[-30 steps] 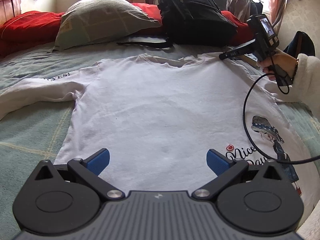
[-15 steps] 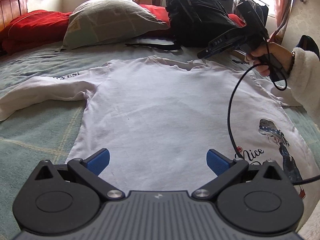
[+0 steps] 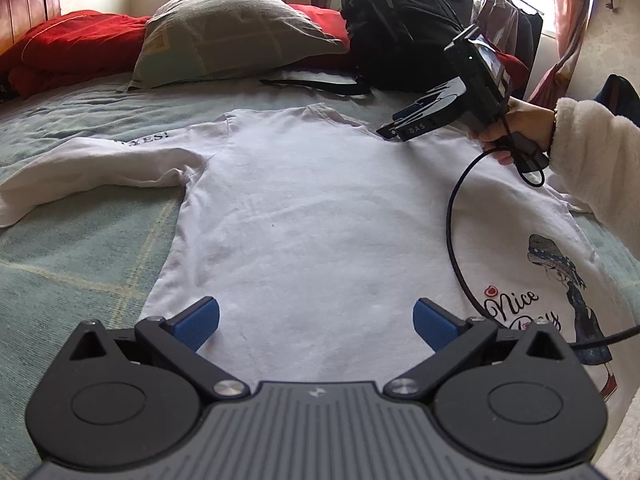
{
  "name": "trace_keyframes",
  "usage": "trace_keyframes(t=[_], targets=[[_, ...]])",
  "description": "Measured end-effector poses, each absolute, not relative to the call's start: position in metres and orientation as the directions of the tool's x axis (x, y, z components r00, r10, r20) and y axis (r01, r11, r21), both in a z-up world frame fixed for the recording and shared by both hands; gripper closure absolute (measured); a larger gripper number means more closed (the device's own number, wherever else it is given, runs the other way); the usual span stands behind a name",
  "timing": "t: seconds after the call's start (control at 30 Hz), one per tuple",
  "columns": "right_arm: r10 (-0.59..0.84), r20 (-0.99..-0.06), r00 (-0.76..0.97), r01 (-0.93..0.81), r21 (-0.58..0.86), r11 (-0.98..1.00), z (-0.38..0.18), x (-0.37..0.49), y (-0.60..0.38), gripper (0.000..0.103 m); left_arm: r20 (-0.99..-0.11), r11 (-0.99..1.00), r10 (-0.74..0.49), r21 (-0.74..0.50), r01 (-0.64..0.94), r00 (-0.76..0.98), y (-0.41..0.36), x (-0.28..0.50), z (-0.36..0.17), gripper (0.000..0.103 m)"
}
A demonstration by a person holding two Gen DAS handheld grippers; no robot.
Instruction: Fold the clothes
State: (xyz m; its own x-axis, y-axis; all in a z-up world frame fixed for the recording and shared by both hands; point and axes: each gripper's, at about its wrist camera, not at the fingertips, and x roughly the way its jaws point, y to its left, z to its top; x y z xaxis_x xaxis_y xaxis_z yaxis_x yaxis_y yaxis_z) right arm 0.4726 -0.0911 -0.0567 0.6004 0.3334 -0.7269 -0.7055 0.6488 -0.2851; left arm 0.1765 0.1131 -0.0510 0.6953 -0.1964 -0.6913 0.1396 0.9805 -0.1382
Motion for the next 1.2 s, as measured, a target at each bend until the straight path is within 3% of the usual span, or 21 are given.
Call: trace_keyframes(t=[0.03,0.1,0.13,0.17,0.27,0.33,0.43,0.5,0.57,0.7,0.77,0.97,1.1,1.2], targets=[[0.335,-0.731,0.595,-0.71,-0.282,0.646,-0.057,0.474,-0.09,0.051,-0.691,0.98,-0.198,-0.14,0.141,0.695,0.113,0.176,-0.051,0.001],[0.354,-0.746,0.564,-0.731,-0.252,0.634,-0.056,0.476,-0.089,0.064,-0.691,0.98,-0.198,-0.141,0.139,0.695,0.114,0.175,-0.052,0.001],[0.372,-0.756,0.538,-0.748,-0.225,0.625,-0.054,0.476,-0.089,0.089,-0.691,0.98,-0.197,-0.142,0.137,0.695,0.114,0.175,-0.052,0.001],[0.361,-0.746,0.559,-0.742,-0.256,0.62,-0.054,0.475,-0.086,0.094,-0.691,0.981,-0.195,-0.142,0.134,0.696,0.115,0.175,-0.052,0.001],[0.309,-0.693,0.651,-0.676,-0.343,0.652,-0.055,0.478,-0.078,0.098,-0.689,0.981,-0.194,-0.142,0.133,0.699,0.115,0.174,-0.051,0.001],[0.276,-0.673,0.686,-0.6,-0.309,0.738,-0.049,0.493,-0.082,0.098,-0.686,0.98,-0.198,-0.143,0.136,0.7,0.114,0.173,-0.049,0.001],[0.285,-0.686,0.669,-0.54,-0.185,0.821,-0.035,0.506,-0.095,0.089,-0.679,0.979,-0.202,-0.143,0.142,0.706,0.115,0.17,-0.047,0.001],[0.329,-0.696,0.638,-0.523,-0.079,0.849,-0.02,0.5,-0.109,0.076,-0.677,0.98,-0.201,-0.147,0.138,0.708,0.116,0.171,-0.048,0.001],[0.349,-0.726,0.592,-0.499,0.01,0.866,-0.013,0.492,-0.121,0.048,-0.679,0.98,-0.197,-0.147,0.132,0.707,0.118,0.173,-0.049,0.001],[0.333,-0.806,0.49,-0.44,0.102,0.892,-0.024,0.485,-0.135,0.048,-0.686,0.978,-0.208,-0.154,0.14,0.697,0.117,0.177,-0.054,0.001],[0.261,-0.823,0.505,-0.412,0.036,0.911,-0.042,0.491,-0.13,0.048,-0.692,0.978,-0.208,-0.158,0.136,0.691,0.116,0.178,-0.057,0.001],[0.225,-0.773,0.593,-0.357,-0.002,0.934,-0.052,0.525,-0.116,0.044,-0.699,0.979,-0.202,-0.166,0.119,0.686,0.119,0.18,-0.06,0.001],[0.263,-0.747,0.61,-0.341,0.051,0.939,-0.032,0.517,-0.132,0.042,-0.708,0.979,-0.206,-0.155,0.136,0.676,0.12,0.18,-0.057,0.001],[0.277,-0.721,0.635,-0.348,0.054,0.936,-0.011,0.487,-0.147,0.02,-0.719,0.98,-0.194,-0.12,0.156,0.667,0.12,0.185,-0.051,0.001]])
